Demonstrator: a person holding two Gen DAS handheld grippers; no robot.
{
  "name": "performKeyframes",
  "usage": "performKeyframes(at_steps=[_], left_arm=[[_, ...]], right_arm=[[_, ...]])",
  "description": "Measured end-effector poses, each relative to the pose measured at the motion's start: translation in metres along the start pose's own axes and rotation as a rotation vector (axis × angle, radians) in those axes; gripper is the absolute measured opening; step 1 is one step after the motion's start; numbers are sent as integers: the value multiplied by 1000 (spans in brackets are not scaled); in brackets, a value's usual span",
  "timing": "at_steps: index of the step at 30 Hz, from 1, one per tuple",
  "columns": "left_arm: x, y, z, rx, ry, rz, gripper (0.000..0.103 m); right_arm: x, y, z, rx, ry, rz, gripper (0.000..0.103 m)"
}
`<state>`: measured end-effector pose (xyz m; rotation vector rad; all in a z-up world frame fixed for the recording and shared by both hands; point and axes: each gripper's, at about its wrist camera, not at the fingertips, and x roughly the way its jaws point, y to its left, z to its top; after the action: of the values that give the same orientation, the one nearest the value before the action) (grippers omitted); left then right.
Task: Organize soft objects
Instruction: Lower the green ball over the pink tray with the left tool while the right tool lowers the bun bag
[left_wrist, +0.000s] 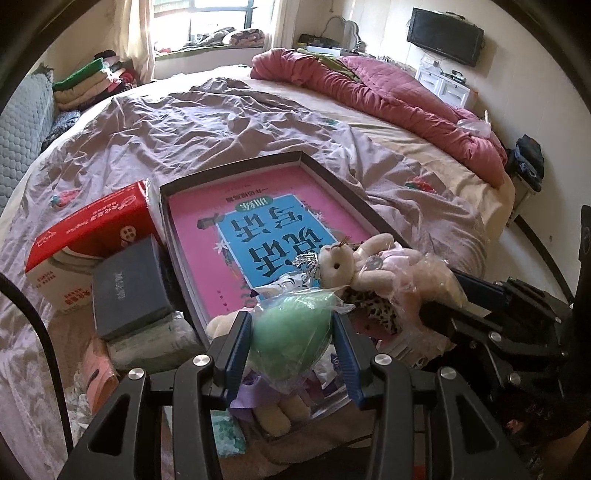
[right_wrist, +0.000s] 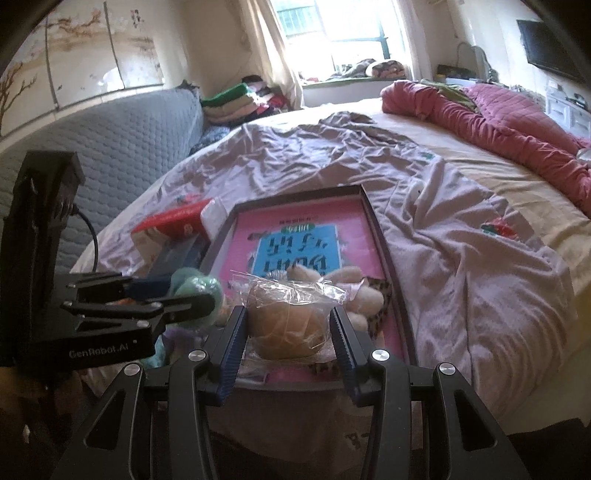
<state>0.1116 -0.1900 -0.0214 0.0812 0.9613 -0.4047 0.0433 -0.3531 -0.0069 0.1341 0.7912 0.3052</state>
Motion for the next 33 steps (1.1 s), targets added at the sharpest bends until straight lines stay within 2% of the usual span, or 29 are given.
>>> performKeyframes(at_steps=[14, 33], left_arm=[[15, 3, 8, -3, -11, -22, 45], [33, 10, 23, -15, -17, -19, 45]], right_arm=[[15, 2, -8, -24, 48, -14, 47], [26, 6, -8, -36, 68, -27, 47]])
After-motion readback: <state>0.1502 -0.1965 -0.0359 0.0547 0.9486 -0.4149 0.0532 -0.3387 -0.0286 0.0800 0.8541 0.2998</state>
